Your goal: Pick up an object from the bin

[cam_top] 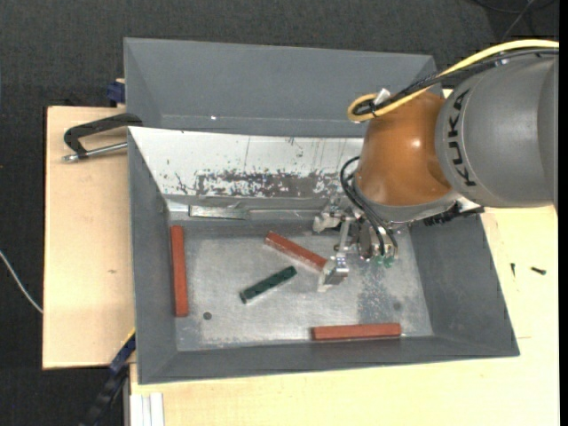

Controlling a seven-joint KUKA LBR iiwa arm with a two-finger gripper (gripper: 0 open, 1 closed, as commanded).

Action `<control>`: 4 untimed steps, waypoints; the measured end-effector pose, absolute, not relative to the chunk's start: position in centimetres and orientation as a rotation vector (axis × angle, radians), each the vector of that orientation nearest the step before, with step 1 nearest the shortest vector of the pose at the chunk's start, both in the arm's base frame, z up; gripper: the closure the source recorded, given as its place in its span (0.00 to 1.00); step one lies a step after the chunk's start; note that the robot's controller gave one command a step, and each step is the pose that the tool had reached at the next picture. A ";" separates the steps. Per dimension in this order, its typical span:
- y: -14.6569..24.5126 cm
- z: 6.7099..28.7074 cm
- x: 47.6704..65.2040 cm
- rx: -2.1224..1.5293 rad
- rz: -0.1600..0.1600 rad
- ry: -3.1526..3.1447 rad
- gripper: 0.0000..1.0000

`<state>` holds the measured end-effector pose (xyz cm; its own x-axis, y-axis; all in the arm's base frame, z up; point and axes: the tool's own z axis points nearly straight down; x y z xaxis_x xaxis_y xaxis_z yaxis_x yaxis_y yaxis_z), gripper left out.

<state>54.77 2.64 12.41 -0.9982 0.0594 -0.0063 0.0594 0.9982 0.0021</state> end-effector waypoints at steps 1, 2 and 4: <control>6.5 9.5 54.4 -0.370 0.002 3.119 0.00; 9.6 7.8 54.7 -0.458 -0.010 3.112 1.00; 9.6 8.0 54.7 -0.457 -0.006 3.107 1.00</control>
Offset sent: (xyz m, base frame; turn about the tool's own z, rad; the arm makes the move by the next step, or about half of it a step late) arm -0.0044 0.0724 -0.0541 -0.3533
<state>54.65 9.61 8.01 -0.9577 -0.2879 -0.0004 -0.2879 0.9577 -0.0042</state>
